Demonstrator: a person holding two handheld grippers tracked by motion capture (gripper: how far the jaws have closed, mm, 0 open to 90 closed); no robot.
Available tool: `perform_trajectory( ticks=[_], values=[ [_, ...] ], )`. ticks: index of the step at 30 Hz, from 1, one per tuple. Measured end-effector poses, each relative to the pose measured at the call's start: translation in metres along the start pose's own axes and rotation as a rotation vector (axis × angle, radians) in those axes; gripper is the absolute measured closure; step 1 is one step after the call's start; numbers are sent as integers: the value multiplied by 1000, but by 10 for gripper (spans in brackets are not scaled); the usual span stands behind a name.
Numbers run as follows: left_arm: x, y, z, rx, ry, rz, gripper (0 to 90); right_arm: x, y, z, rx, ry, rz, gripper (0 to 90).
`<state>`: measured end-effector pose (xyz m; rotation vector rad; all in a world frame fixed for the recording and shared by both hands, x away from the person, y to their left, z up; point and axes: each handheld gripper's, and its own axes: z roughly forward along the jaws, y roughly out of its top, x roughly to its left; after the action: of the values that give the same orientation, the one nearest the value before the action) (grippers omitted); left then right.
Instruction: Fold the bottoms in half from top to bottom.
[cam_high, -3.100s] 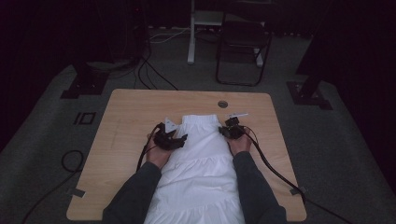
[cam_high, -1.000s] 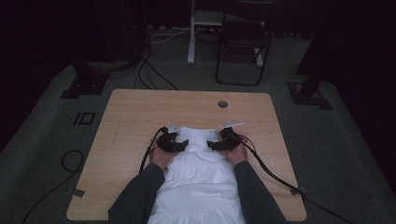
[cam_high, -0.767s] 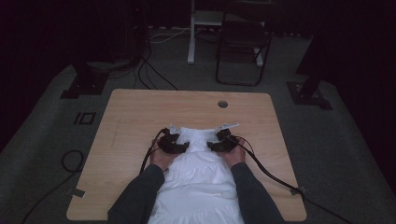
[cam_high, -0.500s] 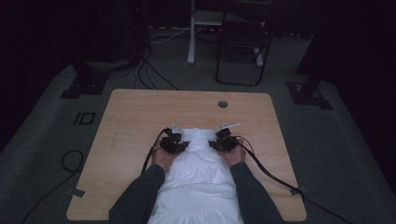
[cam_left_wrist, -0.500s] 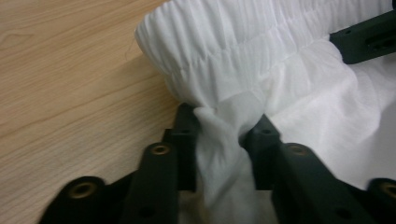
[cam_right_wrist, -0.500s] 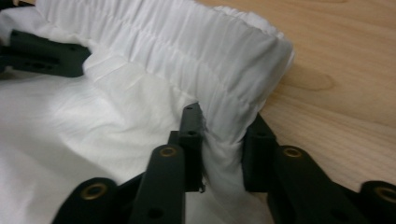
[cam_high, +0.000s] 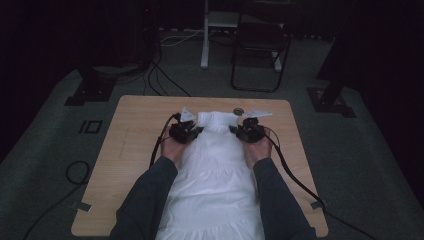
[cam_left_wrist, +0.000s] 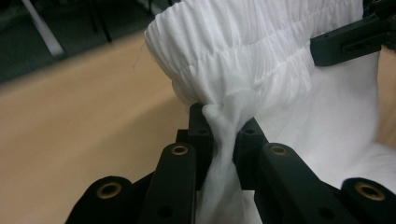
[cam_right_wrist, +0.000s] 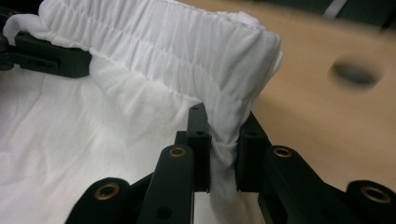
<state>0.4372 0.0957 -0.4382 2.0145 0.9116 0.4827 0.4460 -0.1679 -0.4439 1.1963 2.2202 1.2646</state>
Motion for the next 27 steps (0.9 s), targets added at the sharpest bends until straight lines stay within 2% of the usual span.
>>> perform_trajectory(
  ticks=[1,4,6,9,14,16,18,22,27],
  values=[
    [2,18,-8,-43,11,22,815,-1,8,-6,-22,-8,-8,792],
    [3,40,-18,-87,36,46,814,-1,31,-21,-88,-31,-26,791],
    [4,48,-23,-99,39,50,814,0,40,-27,-102,-37,-45,791],
    [3,48,-28,-105,32,54,812,3,43,-34,-111,-34,-64,790],
    [-11,36,-43,-92,-6,97,808,12,29,-46,-105,-11,-96,789],
    [-19,30,-53,-102,-34,101,807,17,20,-55,-107,13,-103,789],
    [-29,21,-64,-97,-55,130,806,23,11,-66,-108,35,-115,788],
    [-51,-2,-86,-106,-108,156,803,40,-11,-89,-97,63,-170,786],
    [-77,-43,-103,-65,-182,165,797,62,-51,-106,-49,121,-197,783]
  ],
)
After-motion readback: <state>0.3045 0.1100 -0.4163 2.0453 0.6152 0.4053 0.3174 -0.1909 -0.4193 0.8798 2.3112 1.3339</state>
